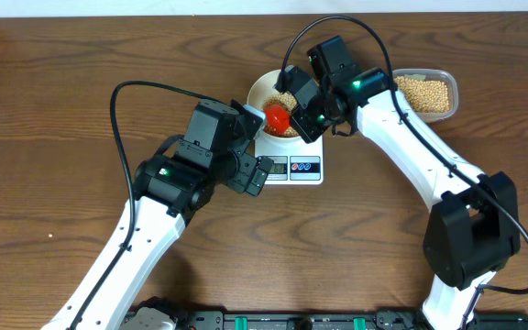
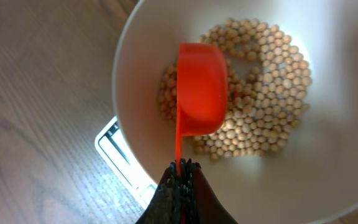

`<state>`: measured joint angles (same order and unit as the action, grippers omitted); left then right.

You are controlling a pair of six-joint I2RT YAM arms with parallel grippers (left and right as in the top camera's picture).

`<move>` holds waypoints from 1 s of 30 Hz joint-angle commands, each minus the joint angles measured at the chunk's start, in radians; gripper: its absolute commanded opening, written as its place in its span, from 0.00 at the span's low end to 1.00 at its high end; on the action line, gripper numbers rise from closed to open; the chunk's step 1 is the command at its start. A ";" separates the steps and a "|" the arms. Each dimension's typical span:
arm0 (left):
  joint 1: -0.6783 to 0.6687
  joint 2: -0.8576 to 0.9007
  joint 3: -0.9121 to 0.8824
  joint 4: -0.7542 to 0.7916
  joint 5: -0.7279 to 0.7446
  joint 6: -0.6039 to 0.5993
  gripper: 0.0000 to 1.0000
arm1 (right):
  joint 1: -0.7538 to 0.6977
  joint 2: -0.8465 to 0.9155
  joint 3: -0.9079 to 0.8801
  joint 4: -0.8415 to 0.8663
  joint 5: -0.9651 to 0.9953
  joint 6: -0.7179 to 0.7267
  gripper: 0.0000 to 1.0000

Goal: Scoop item into bowl and weigh 50g on scale
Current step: 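Dip the scoop into the bowl and lift out a few chickpeas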

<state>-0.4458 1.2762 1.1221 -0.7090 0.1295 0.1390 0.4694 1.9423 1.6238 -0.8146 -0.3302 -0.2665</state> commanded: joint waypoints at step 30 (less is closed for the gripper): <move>0.003 -0.002 -0.004 -0.002 0.005 0.010 0.97 | -0.261 0.016 -0.001 0.021 -0.558 0.048 0.01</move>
<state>-0.4458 1.2762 1.1221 -0.7090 0.1295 0.1390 0.2272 1.9427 1.6238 -0.7979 -0.7815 -0.2222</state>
